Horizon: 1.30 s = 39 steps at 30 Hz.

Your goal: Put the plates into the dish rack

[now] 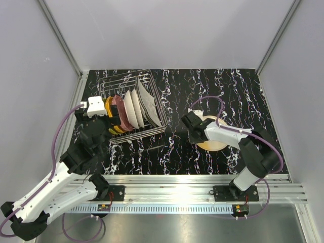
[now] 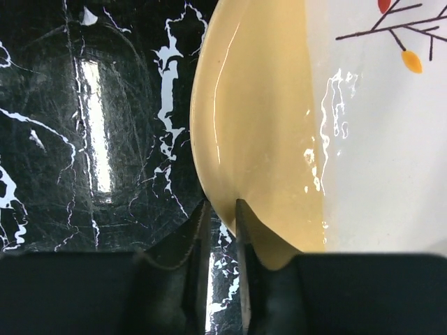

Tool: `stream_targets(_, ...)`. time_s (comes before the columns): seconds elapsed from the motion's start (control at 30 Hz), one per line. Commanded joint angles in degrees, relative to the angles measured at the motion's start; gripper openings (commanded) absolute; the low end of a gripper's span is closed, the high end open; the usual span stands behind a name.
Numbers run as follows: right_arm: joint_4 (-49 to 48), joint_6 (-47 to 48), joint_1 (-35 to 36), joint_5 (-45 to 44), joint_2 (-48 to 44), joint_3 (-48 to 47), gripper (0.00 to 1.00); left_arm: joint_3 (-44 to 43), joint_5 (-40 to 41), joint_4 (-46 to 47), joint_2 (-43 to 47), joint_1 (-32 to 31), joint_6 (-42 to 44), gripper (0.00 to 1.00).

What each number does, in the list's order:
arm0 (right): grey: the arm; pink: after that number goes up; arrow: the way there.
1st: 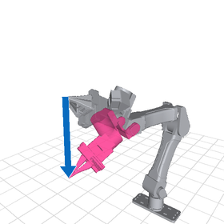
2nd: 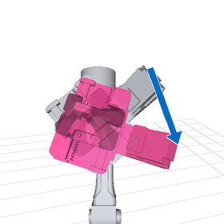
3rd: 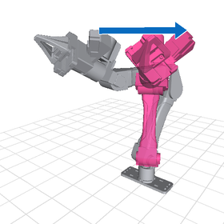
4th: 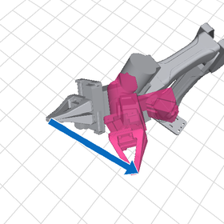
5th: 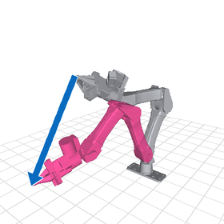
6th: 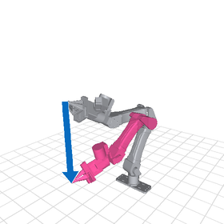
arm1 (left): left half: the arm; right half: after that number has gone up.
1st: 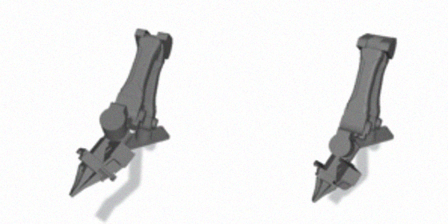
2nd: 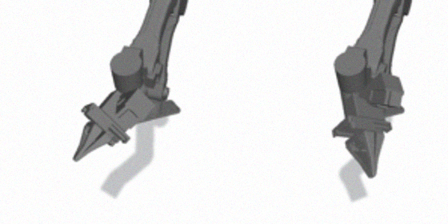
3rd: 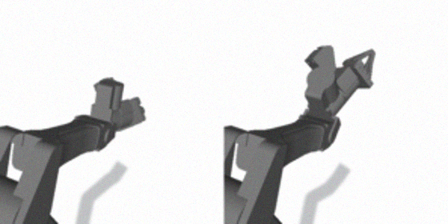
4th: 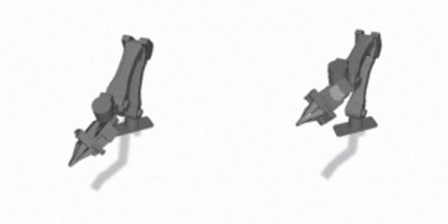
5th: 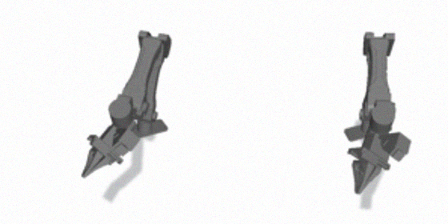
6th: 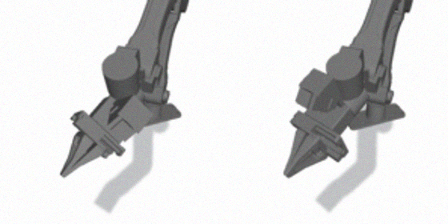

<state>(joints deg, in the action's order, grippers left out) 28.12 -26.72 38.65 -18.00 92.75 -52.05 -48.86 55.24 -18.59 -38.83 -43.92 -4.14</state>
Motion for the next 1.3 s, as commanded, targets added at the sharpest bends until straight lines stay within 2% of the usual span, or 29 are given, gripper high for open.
stream_targets(0.0,-1.9,-0.3,-0.2,1.7,1.8,-0.2,0.22,-2.4,-1.3,0.8,-0.5,0.2,-0.8,0.99)
stream_targets(0.13,-1.8,-0.1,-0.2,2.0,2.4,-0.6,0.13,-3.3,-3.7,-1.2,-0.8,0.2,-3.0,0.99)
stream_targets(0.2,-1.7,-0.1,-0.2,2.0,2.6,-0.7,0.08,-5.0,-7.7,-3.9,-1.5,0.2,-6.4,0.99)
stream_targets(0.23,-1.7,-0.1,-0.2,2.1,2.4,-0.6,0.00,-5.8,-9.3,-4.9,-2.4,0.2,-7.7,0.99)
stream_targets(0.4,-1.0,-0.5,-0.3,3.0,-0.7,0.0,0.00,-10.5,-23.6,-12.1,-6.4,0.2,-16.2,0.99)
stream_targets(0.47,-1.4,-0.6,-0.2,3.8,-4.8,1.0,0.00,-11.4,-28.6,-14.2,-9.0,0.1,-19.9,0.99)
stream_targets(0.5,-1.7,-0.9,-0.2,4.6,-6.4,1.4,0.00,-11.3,-33.7,-14.6,-9.9,-0.3,-23.7,0.99)
stream_targets(0.6,-1.8,-1.0,-0.2,5.7,-12.8,3.0,0.00,-9.1,-40.4,-13.8,-12.0,-2.6,-31.2,0.99)
stream_targets(0.8,-1.6,-1.7,-0.2,6.3,-19.9,6.1,0.00,-4.4,-39.8,-8.1,-15.1,-11.4,-40.9,0.99)
stream_targets(1.0,-0.3,-3.8,-0.2,4.8,-22.6,7.9,0.01,-5.4,-38.6,-5.5,-23.1,-16.5,-44.5,0.99)
stream_targets(1.07,1.7,-5.2,-0.2,3.6,-23.3,8.0,0.43,-4.3,-38.1,-4.6,-24.7,-17.1,-46.2,0.99)
stream_targets(1.1,2.3,-5.7,-0.2,3.3,-24.1,8.4,0.51,-3.7,-38.6,-2.6,-25.3,-17.1,-46.7,0.99)
stream_targets(1.13,3.0,-6.1,-0.3,2.9,-24.5,8.7,0.66,-3.0,-39.3,-1.3,-25.6,-17.2,-47.0,0.99)
stream_targets(1.2,4.1,-7.7,-0.2,-0.1,-24.8,9.5,0.78,-1.5,-40.3,1.1,-26.6,-17.4,-48.4,0.99)
stream_targets(1.27,4.8,-7.5,-0.2,-0.5,-24.4,9.3,0.79,-1.4,-40.3,1.5,-28.7,-17.8,-49.2,0.99)
